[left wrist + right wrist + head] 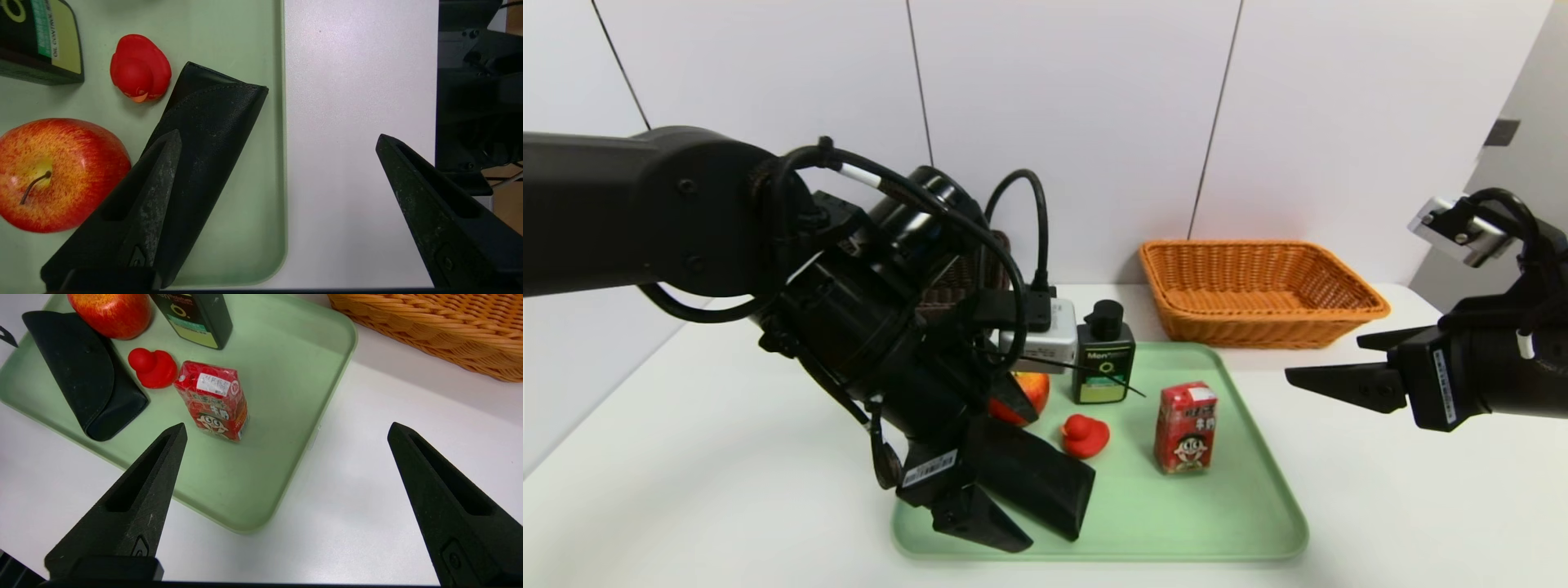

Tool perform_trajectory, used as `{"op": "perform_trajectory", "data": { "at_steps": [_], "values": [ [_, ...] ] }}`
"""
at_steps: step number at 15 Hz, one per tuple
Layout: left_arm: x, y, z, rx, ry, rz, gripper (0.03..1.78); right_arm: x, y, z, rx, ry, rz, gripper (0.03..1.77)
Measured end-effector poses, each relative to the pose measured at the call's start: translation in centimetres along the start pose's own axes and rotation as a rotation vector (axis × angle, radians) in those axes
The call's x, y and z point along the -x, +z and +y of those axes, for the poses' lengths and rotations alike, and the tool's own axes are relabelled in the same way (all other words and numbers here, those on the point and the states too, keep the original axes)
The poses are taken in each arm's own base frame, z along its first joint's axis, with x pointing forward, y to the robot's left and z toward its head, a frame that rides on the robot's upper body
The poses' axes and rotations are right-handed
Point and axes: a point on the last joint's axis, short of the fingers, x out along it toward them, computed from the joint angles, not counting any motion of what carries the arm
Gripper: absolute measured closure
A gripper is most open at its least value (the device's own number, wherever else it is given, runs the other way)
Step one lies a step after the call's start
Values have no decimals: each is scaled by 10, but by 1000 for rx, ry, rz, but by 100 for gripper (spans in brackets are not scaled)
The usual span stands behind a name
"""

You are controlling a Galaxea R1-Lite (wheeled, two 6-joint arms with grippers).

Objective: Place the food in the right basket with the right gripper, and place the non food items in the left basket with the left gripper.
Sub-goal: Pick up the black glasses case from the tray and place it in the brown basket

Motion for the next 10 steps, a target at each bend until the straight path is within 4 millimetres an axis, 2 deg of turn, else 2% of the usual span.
{"op": "perform_trajectory", "data": {
  "at_steps": [6,10],
  "values": [
    [-32,-5,16,-15,-35,67,12,4,-4,0,-27,-2,-23,10],
    [-52,-9,30,-25,23,110,12,4,-5,1,-24,-1,-23,10]
  ]
}}
